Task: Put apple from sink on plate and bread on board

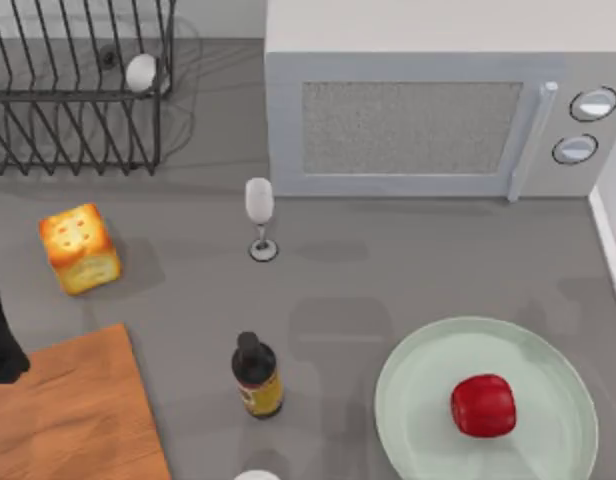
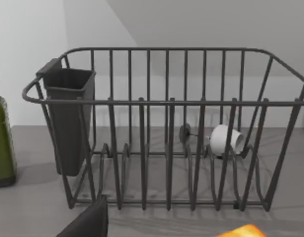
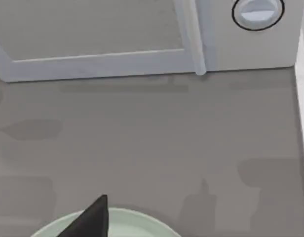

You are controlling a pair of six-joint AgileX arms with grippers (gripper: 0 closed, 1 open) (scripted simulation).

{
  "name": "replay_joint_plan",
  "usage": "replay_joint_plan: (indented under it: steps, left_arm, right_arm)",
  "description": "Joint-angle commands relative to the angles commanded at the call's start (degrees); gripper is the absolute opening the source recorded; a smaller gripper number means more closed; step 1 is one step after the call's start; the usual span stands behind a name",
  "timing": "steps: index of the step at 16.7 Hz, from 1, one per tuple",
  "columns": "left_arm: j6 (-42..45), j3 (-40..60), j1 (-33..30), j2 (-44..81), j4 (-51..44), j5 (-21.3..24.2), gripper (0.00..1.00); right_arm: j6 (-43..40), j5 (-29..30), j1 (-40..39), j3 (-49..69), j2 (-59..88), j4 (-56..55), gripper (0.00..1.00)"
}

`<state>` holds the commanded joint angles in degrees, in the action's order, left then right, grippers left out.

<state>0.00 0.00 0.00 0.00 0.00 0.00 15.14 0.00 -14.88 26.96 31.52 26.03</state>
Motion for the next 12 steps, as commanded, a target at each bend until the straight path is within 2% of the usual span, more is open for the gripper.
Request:
replay_joint_plan:
  steps: [6,9,12]
  left_arm:
    - [0.00,0.00,0.00,0.00,0.00,0.00,1.00]
    - [0.00,0.00,0.00,0.00,0.00,0.00,1.00]
    - [0.00,0.00,0.00,0.00,0.00,0.00,1.00]
  right_arm:
    - [-11.91,0.00,11.70,-21.63,-26.07,-20.74,1.00]
    - [-14.88,0.00,14.62,-26.55,-31.10,-25.62,1.00]
    - [-15.14,0.00,14.88,-26.96,-31.52,-26.03,1.00]
